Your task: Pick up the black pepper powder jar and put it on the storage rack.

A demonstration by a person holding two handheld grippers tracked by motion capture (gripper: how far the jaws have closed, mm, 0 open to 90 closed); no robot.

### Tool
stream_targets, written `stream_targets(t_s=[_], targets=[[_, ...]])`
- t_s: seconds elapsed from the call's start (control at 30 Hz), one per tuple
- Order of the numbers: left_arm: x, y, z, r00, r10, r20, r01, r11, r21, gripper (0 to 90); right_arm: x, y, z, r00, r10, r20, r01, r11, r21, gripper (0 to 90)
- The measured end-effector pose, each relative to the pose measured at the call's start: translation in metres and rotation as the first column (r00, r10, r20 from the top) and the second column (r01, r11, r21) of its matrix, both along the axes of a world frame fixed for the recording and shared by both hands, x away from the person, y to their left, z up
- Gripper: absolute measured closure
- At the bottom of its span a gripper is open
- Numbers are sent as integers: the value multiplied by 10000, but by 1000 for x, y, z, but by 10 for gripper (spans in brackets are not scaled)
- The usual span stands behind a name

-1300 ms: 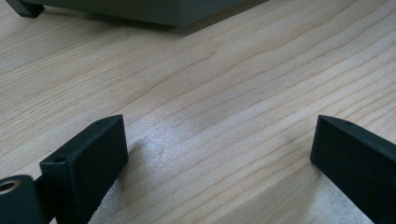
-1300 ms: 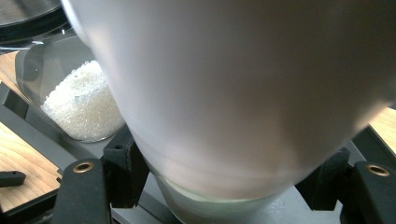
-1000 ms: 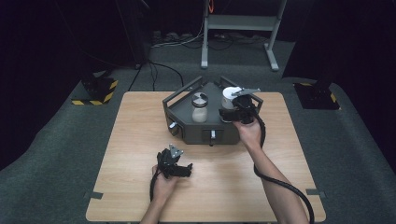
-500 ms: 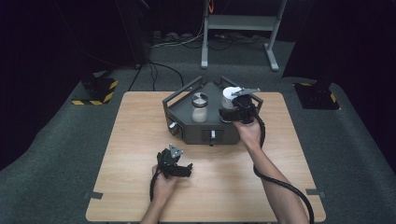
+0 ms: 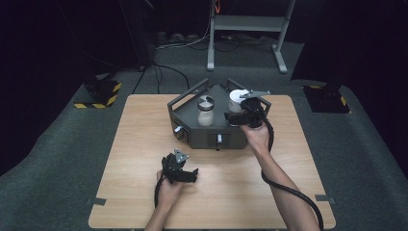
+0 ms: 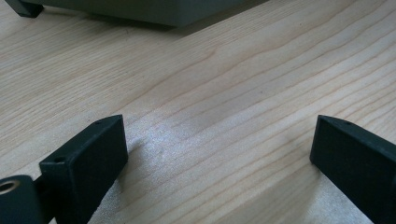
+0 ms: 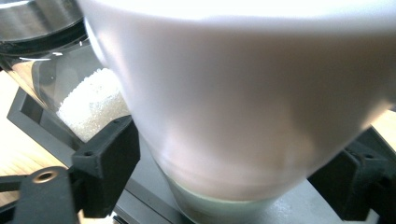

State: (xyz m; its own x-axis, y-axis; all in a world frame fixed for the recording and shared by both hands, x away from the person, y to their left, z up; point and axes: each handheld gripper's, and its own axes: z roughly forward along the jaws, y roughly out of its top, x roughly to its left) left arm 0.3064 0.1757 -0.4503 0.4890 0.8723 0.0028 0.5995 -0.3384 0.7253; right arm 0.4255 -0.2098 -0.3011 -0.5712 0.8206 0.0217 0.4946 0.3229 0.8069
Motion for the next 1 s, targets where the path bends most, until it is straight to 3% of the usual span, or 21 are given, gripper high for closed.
stream_targets(t_s=[0.3,0.63,1.0], targets=[[0,0,0,10000,0,-7,0,10000,-4,41,-7,-5,-2,9998,81,195,-81,10000,20,101],[0,0,0,10000,-3,0,3,10000,-1,40,-20,-13,-3,9983,45,585,-41,10000,-76,105],[0,0,0,10000,-1,0,1,10000,1,40,-30,-25,-8,9977,46,676,-50,10000,53,112]])
